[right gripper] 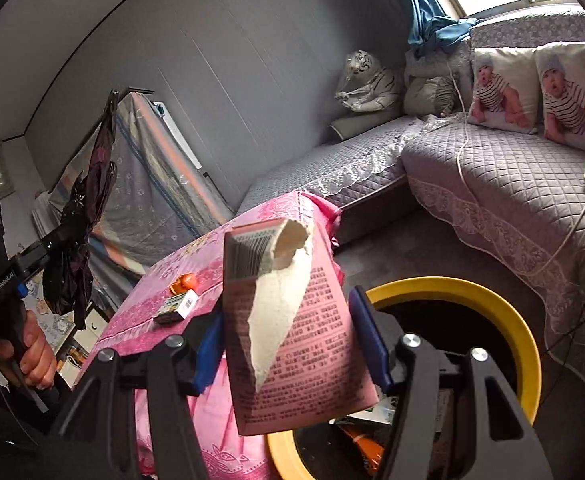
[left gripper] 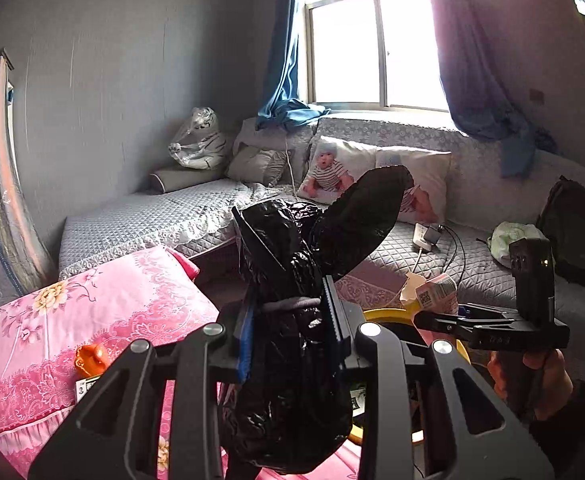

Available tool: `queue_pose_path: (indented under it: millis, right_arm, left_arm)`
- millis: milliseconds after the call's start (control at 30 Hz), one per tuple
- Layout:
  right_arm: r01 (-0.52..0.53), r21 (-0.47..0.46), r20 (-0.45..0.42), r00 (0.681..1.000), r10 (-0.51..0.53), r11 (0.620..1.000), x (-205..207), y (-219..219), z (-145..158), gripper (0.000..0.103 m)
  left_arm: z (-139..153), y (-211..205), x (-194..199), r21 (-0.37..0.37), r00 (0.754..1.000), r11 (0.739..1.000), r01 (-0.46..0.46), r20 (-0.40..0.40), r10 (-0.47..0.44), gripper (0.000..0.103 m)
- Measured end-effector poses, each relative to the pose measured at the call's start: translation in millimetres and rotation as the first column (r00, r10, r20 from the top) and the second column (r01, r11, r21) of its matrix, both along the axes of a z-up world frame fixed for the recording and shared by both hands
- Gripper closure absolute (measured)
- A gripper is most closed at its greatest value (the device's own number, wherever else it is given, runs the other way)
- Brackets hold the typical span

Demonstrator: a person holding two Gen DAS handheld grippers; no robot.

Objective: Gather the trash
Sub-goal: 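Carry the black bag and pink carton over the bin and open both tools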

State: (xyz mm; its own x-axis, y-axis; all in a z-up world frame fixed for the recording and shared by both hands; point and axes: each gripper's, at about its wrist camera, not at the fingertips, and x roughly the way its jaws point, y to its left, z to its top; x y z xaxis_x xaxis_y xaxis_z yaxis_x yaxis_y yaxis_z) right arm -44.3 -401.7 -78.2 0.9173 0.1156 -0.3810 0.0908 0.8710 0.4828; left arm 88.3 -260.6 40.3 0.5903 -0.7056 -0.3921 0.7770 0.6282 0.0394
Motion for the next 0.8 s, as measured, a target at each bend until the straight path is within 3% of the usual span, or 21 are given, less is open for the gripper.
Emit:
queue_pose_path:
  millis: [300,533,800]
  right_arm:
    - [0.098,-0.027,-0.042,0.994,-0.099,0.995,-14.9,-8.1,-20.2,0.046]
    - [0.113,-0.035,-0.103,0.988,-0.116,0.993,-8.8,-8.0,-39.5,0.045]
    - [0.151,-0.037,-0.203,0.967,-0.155,0.988,2.8,-10.7,-58.7,0.044]
  left_arm:
    - [-18.0,-40.4,0.2,0.030,0.999,0.999,0.045,-0.025,-0.044,0.075]
    - [-50.6,-77.7,13.2,0.086,0.995,0.994,0.073,-0.080,-0.066,0.075]
    - [-90.3,-110.9,41.7,0.133,0.977,0.987,0.095,-0.204,-0.067,0.075]
